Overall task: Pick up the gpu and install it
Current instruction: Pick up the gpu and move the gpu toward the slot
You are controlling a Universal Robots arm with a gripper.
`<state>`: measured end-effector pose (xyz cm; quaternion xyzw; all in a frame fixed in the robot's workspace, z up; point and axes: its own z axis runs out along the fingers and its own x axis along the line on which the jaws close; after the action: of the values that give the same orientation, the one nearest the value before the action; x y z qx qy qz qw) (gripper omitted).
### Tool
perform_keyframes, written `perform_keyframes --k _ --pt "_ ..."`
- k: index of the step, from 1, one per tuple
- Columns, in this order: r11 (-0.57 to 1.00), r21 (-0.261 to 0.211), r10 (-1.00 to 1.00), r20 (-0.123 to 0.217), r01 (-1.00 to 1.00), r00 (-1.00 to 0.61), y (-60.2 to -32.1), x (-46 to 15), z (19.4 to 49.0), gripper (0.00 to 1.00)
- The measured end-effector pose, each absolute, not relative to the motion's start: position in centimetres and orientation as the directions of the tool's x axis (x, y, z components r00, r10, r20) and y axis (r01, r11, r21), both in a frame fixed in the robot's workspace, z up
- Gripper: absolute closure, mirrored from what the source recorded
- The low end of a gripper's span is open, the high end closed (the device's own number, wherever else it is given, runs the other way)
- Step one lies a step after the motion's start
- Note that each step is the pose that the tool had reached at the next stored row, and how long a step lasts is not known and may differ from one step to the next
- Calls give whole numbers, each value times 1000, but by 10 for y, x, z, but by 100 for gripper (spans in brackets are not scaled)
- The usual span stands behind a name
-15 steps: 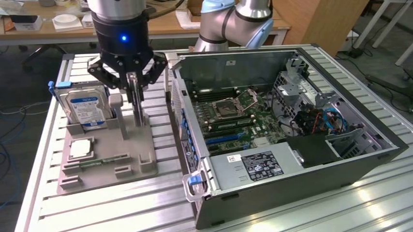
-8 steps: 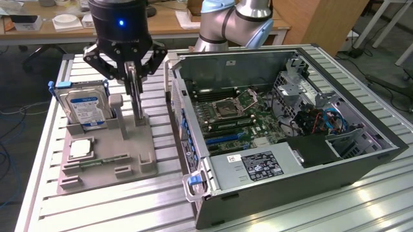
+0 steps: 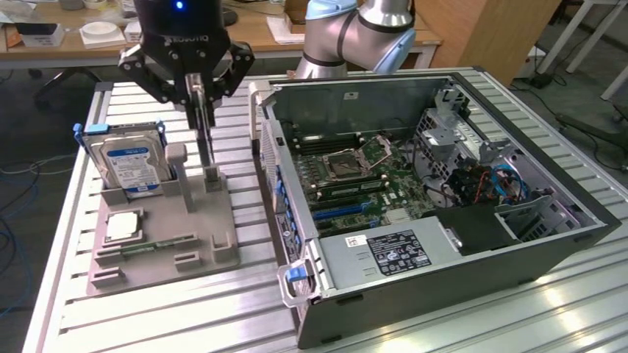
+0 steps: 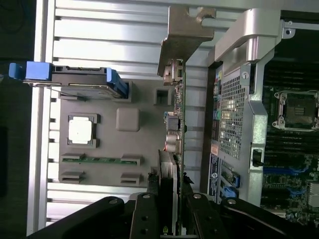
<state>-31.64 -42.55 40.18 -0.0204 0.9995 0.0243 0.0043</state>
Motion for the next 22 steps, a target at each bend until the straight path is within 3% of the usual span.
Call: perform_keyframes --k 6,22 --pt "998 48 -36 -10 -37 -999 -426 -316 416 73" --pt "999 48 11 -10 11 -1000 -426 -309 420 73"
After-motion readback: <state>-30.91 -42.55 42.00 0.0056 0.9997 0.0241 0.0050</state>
